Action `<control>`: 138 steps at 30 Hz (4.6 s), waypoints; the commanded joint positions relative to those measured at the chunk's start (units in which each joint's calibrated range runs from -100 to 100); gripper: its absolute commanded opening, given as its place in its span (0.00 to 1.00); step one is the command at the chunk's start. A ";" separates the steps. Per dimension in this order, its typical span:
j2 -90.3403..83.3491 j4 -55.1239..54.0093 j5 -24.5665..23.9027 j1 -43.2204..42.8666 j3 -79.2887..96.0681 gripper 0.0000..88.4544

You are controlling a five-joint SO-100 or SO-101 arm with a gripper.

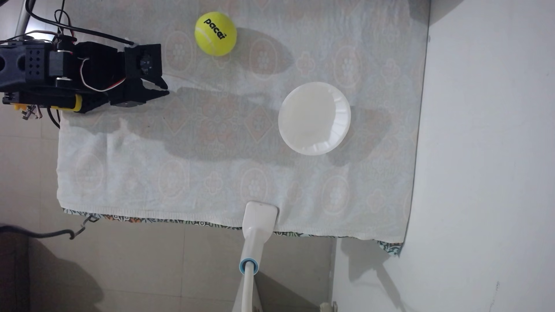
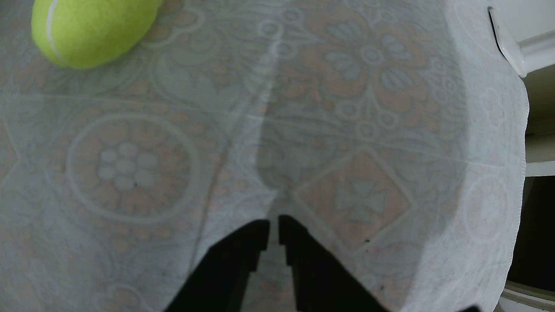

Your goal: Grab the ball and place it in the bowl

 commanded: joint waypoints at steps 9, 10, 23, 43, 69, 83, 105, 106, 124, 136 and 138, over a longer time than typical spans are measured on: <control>0.48 -0.37 -0.24 1.33 -1.09 0.00; 0.48 -0.45 -0.29 1.33 -1.09 0.00; 0.48 1.76 -1.47 3.42 -5.27 0.00; 0.56 3.65 -2.34 -6.93 -14.91 0.00; 13.52 3.74 -4.35 -14.09 -33.17 0.00; 14.73 2.67 -4.88 -17.17 -34.81 0.01; 32.19 3.16 -6.20 -21.25 -55.52 0.02; 32.43 3.16 -6.30 -21.25 -55.80 0.02; 50.14 5.71 -7.72 -21.03 -68.88 0.05; 56.42 2.91 -10.26 -28.19 -70.24 0.17; 57.30 2.42 -10.45 -28.41 -70.06 0.19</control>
